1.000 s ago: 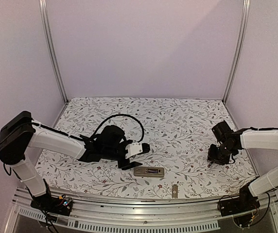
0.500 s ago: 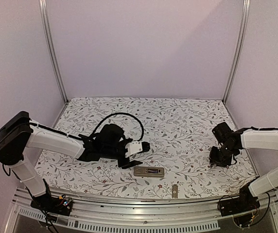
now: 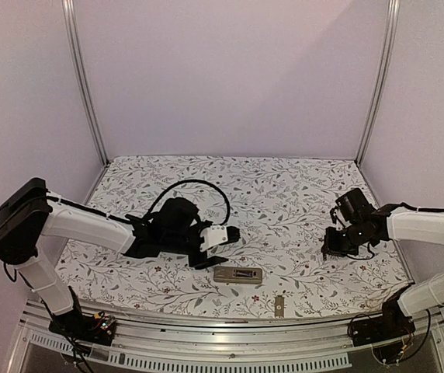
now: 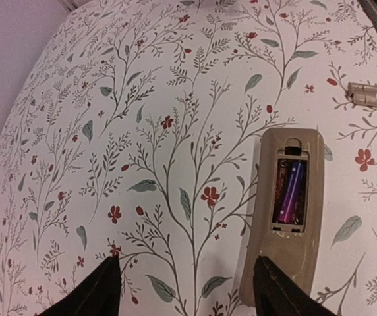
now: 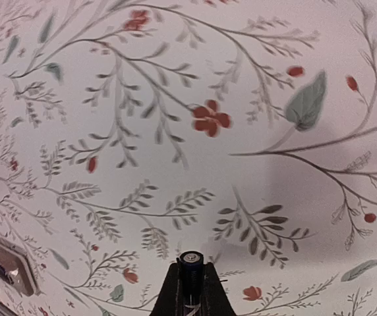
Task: Load the batteries into the remote control
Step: Pick up the battery at the center of the board, then load the battery into the battery compartment.
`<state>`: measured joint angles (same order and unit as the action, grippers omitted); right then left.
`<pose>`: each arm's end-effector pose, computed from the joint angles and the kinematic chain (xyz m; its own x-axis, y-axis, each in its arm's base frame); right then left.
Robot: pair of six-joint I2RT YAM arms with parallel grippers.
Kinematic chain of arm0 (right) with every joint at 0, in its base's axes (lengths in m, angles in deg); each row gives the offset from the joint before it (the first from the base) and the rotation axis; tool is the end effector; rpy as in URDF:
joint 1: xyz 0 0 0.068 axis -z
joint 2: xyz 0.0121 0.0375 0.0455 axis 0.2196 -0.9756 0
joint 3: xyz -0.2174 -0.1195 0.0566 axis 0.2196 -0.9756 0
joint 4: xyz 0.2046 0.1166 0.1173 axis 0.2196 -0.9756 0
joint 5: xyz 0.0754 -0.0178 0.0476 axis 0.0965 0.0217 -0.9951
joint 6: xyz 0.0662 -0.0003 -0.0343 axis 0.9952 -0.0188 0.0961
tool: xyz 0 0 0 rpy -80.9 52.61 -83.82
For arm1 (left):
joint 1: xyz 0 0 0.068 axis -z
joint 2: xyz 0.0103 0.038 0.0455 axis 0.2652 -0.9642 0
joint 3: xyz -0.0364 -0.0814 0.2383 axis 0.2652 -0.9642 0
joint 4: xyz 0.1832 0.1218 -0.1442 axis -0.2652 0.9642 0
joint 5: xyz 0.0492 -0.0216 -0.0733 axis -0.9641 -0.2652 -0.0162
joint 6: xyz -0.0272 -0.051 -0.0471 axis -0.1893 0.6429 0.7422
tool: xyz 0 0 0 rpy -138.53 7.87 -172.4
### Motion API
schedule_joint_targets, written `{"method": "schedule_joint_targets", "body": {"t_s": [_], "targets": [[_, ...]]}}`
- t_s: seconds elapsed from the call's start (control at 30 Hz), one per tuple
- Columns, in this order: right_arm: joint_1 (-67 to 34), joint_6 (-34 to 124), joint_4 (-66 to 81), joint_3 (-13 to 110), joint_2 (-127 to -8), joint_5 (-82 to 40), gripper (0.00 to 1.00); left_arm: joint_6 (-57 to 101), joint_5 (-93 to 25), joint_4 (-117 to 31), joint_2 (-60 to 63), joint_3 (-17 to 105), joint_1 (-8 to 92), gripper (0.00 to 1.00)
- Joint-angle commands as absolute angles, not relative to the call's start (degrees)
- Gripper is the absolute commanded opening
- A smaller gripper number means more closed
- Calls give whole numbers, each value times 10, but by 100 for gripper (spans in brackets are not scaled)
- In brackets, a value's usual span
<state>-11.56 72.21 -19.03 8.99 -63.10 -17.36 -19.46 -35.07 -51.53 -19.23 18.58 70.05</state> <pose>0.2190 0.1030 0.1119 -0.9401 0.1858 -0.2857 0.1097 0.9587 0.2624 0.2015 -0.2975 0.1265 0.1207 0.6843 -0.7191 0.9283 0.1788 0.3260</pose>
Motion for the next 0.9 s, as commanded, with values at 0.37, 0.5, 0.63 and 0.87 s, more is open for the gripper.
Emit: {"method": "schedule_joint_targets", "body": {"t_s": [0.37,0.5,0.63,0.87], "targets": [[-315,155,140,143,-463,-484,0,-176,-290,-532,-123,187,695,65],[-339,111,135,159,-478,-509,0,-187,-286,-527,-115,181,694,65],[-345,115,155,153,-484,-491,0,-217,-258,-491,-126,182,694,67],[-356,241,320,47,-554,-402,0,-259,-305,-469,-189,167,688,69]]}}
